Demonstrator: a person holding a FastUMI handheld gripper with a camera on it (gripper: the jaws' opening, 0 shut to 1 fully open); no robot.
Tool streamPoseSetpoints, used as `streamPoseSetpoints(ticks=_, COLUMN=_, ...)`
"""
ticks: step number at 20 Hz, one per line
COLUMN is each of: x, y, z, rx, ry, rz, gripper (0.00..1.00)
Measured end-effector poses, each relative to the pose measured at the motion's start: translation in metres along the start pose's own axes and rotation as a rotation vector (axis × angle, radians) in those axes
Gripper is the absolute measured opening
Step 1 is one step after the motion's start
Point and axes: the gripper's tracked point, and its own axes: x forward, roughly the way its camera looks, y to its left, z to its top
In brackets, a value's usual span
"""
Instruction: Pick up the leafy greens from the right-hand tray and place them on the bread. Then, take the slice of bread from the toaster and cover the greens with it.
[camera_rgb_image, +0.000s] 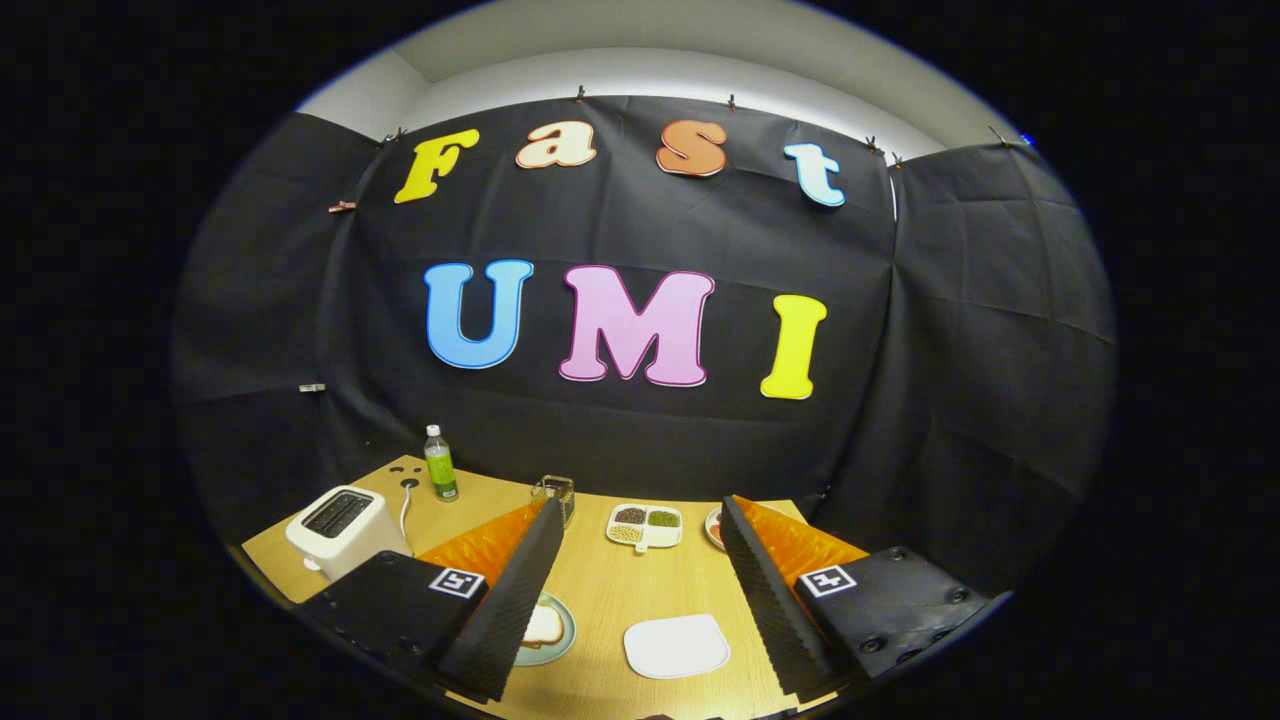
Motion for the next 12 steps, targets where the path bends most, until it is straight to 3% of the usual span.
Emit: streamPoseSetpoints(ticks=12, x=0.024, y=-0.030, z=-0.023, rx=0.065, ry=0.062, rz=0.025, gripper=0.98)
